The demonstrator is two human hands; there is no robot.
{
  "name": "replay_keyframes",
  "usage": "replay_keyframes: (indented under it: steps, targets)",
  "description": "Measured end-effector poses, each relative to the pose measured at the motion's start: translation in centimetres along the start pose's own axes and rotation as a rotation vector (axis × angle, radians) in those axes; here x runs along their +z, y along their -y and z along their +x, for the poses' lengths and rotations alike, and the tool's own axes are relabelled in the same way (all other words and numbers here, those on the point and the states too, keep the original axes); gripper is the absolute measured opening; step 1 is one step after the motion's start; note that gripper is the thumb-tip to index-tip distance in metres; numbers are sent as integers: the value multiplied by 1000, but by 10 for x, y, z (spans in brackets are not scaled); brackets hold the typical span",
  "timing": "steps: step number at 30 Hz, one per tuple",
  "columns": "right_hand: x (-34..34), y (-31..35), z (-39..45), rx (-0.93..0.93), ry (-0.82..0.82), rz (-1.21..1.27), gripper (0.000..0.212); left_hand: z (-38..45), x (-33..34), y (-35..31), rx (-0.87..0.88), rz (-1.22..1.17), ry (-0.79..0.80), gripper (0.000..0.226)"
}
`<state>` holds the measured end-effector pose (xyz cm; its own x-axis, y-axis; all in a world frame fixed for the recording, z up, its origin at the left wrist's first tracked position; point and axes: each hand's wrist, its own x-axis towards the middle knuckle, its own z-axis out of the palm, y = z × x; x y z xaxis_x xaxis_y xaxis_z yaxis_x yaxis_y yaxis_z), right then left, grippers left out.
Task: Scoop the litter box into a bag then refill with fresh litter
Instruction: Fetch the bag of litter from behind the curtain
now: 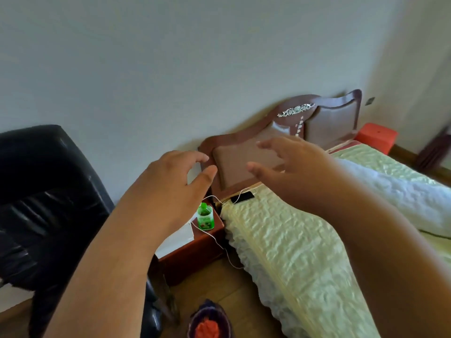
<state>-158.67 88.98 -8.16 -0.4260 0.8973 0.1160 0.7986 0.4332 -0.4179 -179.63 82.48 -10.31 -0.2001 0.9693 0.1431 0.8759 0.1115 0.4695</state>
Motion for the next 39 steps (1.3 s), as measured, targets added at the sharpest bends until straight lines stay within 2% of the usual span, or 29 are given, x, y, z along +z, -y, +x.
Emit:
replay_keyframes:
  steps: [3, 8, 11, 19, 31, 39]
  targets:
    - [12, -2, -15, 130, -103, 26, 57, 7, 7, 4, 98, -12, 58, 41]
    - [25, -10, -60, 302, -153, -24, 61, 7, 37, -2, 290, -57, 192, 45]
    - [24, -22, -99, 440, -175, -48, 62, 3, 57, -26, 398, -76, 267, 44]
    - [-10, -70, -229, 811, -323, -69, 61, -34, 105, -146, 774, -125, 470, 49]
    - [-62, -116, -428, 1215, -540, -86, 61, -165, 173, -326, 1180, -134, 642, 52]
    - [-70, -131, -510, 1527, -739, -78, 71, -227, 216, -414, 1405, -140, 800, 60]
